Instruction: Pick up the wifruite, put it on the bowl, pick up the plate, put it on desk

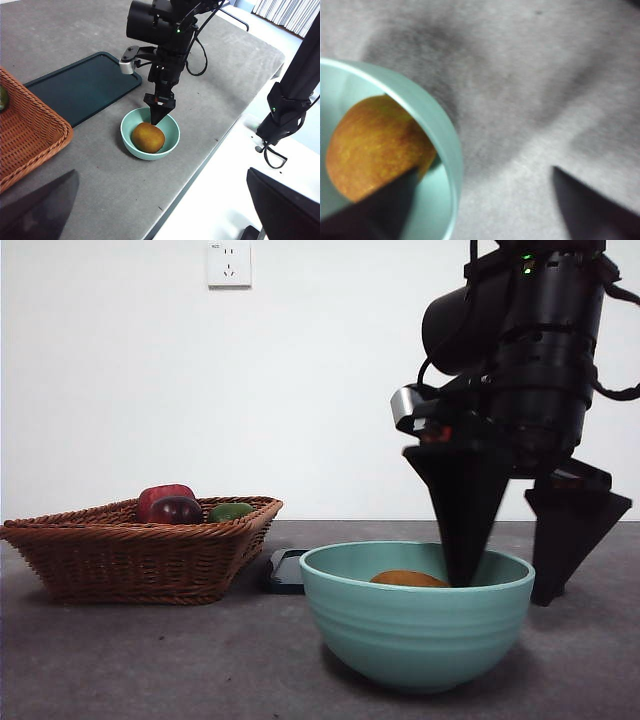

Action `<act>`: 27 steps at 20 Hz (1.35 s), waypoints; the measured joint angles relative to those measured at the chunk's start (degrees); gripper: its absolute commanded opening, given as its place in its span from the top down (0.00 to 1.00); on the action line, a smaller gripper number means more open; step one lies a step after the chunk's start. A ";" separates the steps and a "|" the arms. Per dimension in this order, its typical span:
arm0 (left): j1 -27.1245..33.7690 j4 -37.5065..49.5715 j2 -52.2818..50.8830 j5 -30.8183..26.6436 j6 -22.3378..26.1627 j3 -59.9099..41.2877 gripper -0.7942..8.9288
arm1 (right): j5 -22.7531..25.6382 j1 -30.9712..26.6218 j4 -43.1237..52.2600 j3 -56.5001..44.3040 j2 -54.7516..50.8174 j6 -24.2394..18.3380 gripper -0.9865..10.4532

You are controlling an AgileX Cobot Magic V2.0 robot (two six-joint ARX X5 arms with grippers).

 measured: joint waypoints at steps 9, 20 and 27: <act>0.02 0.02 0.00 -0.02 0.00 0.00 0.21 | 0.57 0.72 2.05 -0.09 0.44 0.66 0.91; 0.02 0.96 0.00 -0.02 0.00 0.00 0.21 | 4.61 -4.00 -7.58 20.98 5.88 1.44 0.91; 0.02 1.07 0.00 -0.02 0.00 0.00 0.21 | 4.35 -8.11 -11.56 40.11 22.47 0.63 0.91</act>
